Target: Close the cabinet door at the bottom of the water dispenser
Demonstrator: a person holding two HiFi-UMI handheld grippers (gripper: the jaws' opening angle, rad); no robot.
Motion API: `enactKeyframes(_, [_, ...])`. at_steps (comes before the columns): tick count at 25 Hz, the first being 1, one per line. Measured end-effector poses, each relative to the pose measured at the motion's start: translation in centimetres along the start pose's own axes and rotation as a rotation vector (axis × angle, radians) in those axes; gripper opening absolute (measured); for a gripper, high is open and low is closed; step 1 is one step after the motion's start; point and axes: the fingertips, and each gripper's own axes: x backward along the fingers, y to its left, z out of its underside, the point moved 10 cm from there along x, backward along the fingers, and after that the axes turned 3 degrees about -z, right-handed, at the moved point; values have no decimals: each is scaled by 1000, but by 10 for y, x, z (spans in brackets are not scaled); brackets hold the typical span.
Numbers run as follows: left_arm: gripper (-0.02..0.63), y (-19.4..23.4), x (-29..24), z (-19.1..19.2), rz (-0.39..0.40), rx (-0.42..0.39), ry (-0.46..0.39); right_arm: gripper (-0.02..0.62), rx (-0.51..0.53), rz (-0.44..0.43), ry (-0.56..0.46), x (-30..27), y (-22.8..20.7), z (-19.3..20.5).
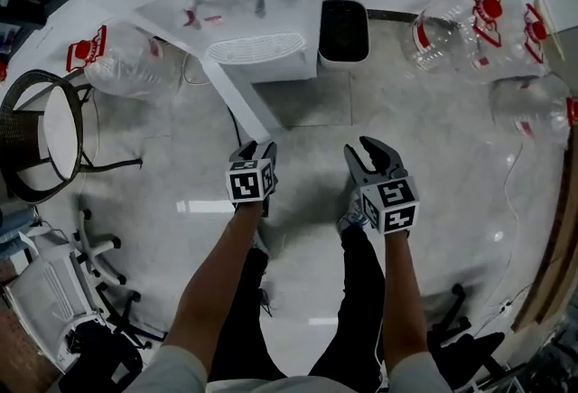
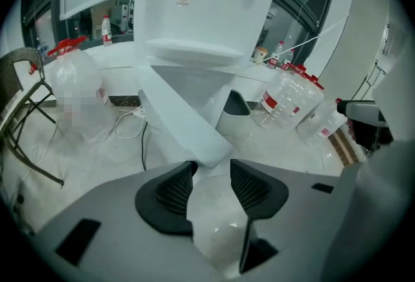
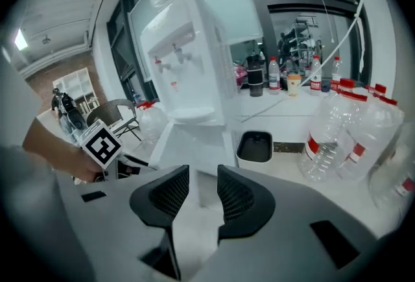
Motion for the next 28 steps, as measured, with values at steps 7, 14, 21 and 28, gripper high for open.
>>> enactKeyframes(7, [175,-49,-44,-38,-81,49,0,163,-36,-2,3,20,-65,2])
enactKeyframes(14, [176,-82,-82,-76,-121,14,-34,163,-13,-18,24,9,-118,-10])
enactKeyframes(21, [177,-95,-113,-113,-154,-1,-42,163,9,-51,35,6,-148,-31])
enactKeyframes(28, [176,-103,-135,-153,-189,17,-75,163,-2,-56,47,-3,-179,-39])
